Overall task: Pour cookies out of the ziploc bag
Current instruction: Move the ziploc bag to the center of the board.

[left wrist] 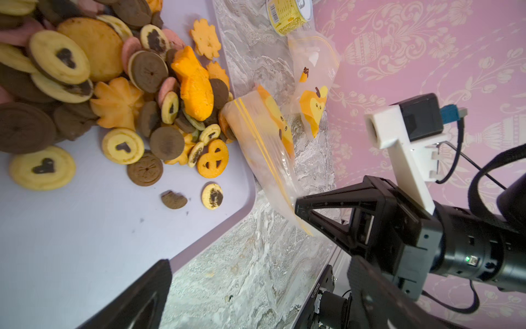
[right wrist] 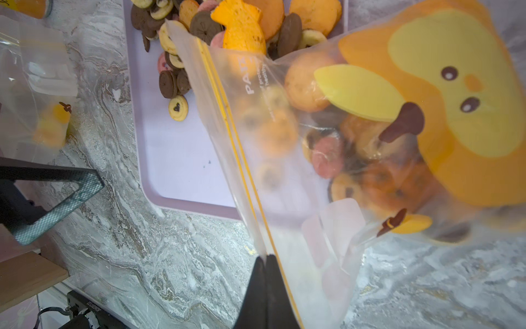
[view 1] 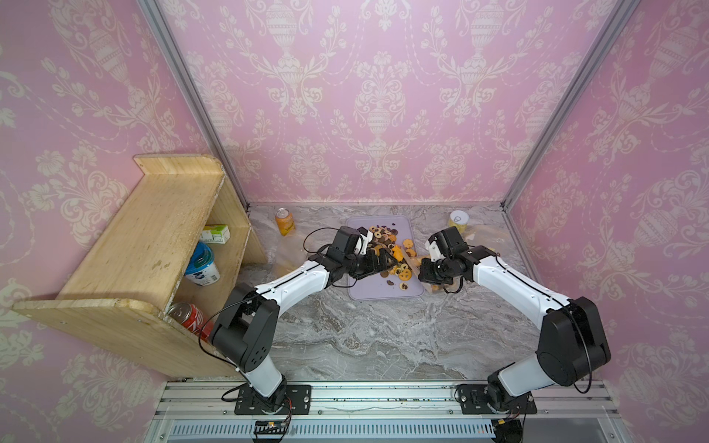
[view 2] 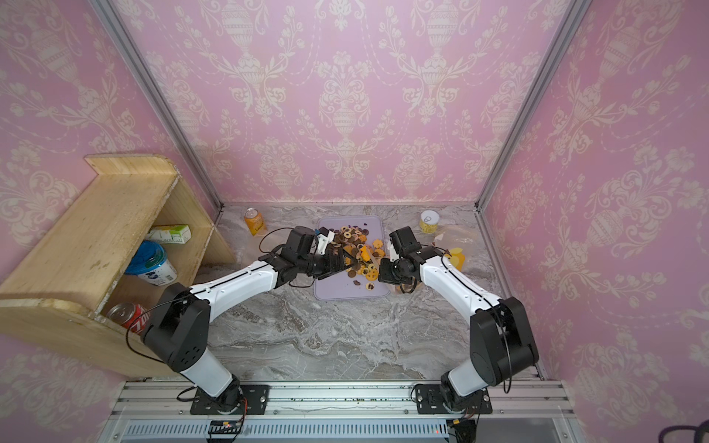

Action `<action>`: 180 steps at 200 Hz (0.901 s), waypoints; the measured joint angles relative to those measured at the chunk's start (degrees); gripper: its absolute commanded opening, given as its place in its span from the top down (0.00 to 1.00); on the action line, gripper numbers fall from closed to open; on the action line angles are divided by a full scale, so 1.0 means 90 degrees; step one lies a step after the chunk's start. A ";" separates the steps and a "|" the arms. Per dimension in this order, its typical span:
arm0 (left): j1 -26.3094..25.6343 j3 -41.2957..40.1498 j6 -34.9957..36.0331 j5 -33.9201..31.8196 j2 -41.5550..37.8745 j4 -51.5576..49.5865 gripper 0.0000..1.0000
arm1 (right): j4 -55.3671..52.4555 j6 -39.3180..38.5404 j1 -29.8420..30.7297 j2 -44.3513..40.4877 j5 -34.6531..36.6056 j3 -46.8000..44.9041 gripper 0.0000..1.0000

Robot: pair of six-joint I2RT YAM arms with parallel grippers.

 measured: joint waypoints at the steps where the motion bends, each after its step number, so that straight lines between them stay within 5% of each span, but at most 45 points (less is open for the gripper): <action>1: -0.0010 -0.0010 -0.0010 -0.0007 0.0000 0.0017 0.01 | 0.0000 0.0000 0.0000 -0.0002 0.0000 -0.0005 1.00; 24: -0.0272 -0.0170 -0.0289 -0.0274 0.0061 0.0512 0.01 | 0.0049 0.0051 0.0000 -0.0012 -0.0005 -0.0024 0.99; 42: -0.0313 -0.0177 -0.0471 -0.0444 0.0177 0.0831 0.02 | 0.0068 0.0070 0.0000 -0.0012 -0.0034 -0.0024 0.72; 60: -0.0313 -0.0177 -0.0607 -0.0566 0.0330 0.1047 0.02 | 0.0056 0.0019 -0.0012 -0.0015 -0.0063 -0.0024 0.56; 180: -0.0362 -0.0202 -0.0495 -0.1180 0.0420 0.0549 0.02 | -0.0811 -0.0466 0.0231 0.0024 0.0413 0.0668 0.52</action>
